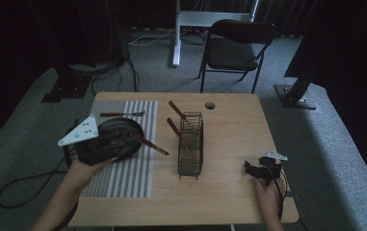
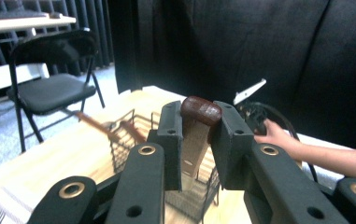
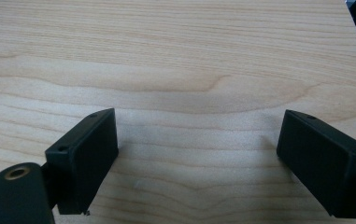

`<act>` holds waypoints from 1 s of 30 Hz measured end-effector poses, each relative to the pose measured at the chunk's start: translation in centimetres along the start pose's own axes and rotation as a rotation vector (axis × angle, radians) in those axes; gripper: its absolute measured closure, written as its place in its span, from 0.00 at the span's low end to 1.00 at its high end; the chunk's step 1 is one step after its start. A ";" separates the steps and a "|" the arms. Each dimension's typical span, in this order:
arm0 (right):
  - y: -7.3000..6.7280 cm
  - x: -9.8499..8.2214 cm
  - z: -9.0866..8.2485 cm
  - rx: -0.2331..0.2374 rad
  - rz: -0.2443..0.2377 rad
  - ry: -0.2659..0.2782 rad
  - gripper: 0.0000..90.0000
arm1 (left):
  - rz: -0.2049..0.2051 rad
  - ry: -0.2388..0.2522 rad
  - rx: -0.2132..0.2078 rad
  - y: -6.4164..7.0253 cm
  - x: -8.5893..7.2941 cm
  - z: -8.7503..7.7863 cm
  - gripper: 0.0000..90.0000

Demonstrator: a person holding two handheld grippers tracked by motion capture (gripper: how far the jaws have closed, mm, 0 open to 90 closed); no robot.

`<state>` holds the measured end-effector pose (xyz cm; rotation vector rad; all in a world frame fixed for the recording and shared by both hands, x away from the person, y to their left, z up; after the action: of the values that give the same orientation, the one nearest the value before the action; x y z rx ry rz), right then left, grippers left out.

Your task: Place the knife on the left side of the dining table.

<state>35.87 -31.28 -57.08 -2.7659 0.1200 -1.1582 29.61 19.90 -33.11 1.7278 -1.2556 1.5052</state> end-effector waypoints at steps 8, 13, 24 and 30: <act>0.0 0.0 0.0 0.000 0.000 0.000 0.13 | -0.056 -0.045 0.032 -0.6 -3.7 -1.7 0.84; 0.0 0.0 0.0 0.000 0.000 0.000 0.13 | -0.132 -0.076 0.056 -1.0 -7.3 -3.0 0.84; 0.0 0.0 0.0 0.000 0.000 0.000 0.13 | -0.205 -0.128 0.093 -1.2 -11.2 -3.8 0.84; 0.0 0.0 0.0 0.000 0.000 0.000 0.13 | -0.259 -0.127 0.097 -1.5 -12.9 -4.4 0.84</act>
<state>35.87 -31.28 -57.08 -2.7658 0.1202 -1.1581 29.56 28.15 -44.03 1.9909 -0.9853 1.3420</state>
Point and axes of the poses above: each handheld gripper's, and its own axes: z roughly forward along the jaws, x roughly out of its top, y roughly to its right, the point moved 3 cm from there along z, roughly forward along the jaws, and after that the axes turned 12 degrees about z, right-handed, at the moved point
